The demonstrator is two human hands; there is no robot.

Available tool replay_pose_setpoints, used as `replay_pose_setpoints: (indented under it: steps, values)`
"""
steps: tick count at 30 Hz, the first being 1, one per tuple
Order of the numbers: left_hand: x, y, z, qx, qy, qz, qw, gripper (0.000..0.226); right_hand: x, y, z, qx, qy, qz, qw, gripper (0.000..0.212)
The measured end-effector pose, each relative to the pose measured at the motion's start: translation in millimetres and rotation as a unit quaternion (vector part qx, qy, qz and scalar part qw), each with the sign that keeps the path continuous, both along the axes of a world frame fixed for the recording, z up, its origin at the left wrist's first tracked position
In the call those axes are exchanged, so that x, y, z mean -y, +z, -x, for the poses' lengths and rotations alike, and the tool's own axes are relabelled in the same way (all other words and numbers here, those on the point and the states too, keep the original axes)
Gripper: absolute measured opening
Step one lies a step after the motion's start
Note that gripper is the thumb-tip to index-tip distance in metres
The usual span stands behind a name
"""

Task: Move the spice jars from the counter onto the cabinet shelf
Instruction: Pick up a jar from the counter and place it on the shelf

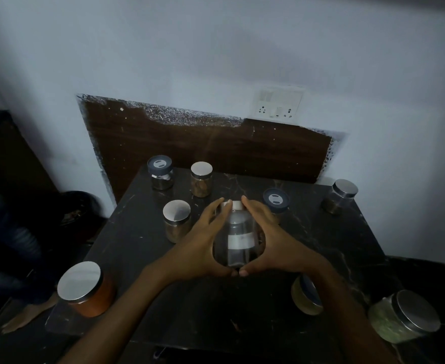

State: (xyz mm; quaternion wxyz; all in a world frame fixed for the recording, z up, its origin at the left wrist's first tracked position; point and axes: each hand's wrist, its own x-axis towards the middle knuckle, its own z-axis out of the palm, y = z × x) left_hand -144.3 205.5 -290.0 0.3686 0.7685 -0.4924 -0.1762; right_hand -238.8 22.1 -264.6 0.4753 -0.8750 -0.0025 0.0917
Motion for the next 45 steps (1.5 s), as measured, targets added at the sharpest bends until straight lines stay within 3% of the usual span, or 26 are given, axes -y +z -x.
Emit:
replay_pose_setpoints:
  steps: [9,13,17,26,35,41,45]
  values:
    - [-8,17,-1,-0.139,-0.007,0.098,0.985,0.118,13,4,6,-0.022,-0.001,-0.120,0.992,0.130]
    - [-7,17,-2,-0.079,-0.007,0.053,0.995,0.129,7,2,2,-0.004,-0.023,-0.067,0.997,0.127]
    - [-2,19,1,-0.038,0.000,0.047,0.998,0.122,1,5,1,0.017,-0.020,-0.020,0.999,0.127]
    - [-8,24,7,-0.152,-0.006,0.121,0.981,0.116,18,13,13,-0.018,0.001,-0.164,0.986,0.126]
    - [1,26,6,-0.068,0.008,0.056,0.996,0.131,6,16,9,0.009,-0.023,-0.070,0.997,0.128]
    - [-6,30,6,-0.140,0.013,0.112,0.984,0.125,18,21,15,0.003,-0.006,-0.129,0.992,0.128]
    - [-8,29,4,-0.169,0.000,0.096,0.981,0.126,14,20,15,-0.009,-0.009,-0.166,0.986,0.127]
